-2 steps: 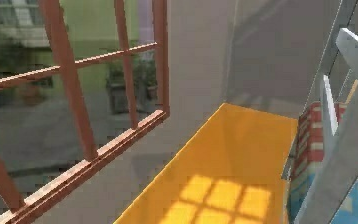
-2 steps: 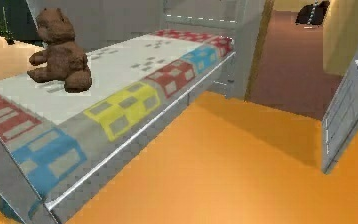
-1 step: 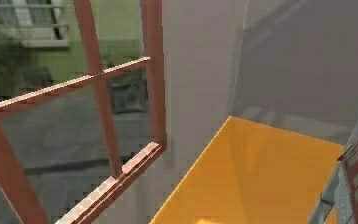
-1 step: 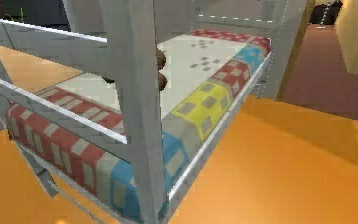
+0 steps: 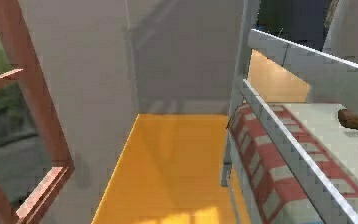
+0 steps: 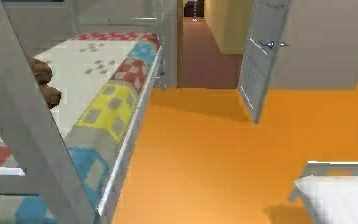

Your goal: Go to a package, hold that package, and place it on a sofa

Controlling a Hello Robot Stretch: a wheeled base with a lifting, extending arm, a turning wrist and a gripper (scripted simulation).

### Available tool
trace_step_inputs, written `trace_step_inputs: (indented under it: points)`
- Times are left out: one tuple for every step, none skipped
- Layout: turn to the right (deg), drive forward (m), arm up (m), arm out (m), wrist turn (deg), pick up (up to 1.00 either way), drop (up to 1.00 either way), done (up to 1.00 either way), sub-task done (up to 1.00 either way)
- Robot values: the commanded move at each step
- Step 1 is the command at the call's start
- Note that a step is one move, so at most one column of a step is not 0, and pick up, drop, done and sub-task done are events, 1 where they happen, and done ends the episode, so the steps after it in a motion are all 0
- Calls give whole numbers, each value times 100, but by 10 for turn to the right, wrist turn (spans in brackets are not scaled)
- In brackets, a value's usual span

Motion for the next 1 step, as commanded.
trace_step_inputs:
  points:
    - [0,100,0,0,0,0,0,0,0]
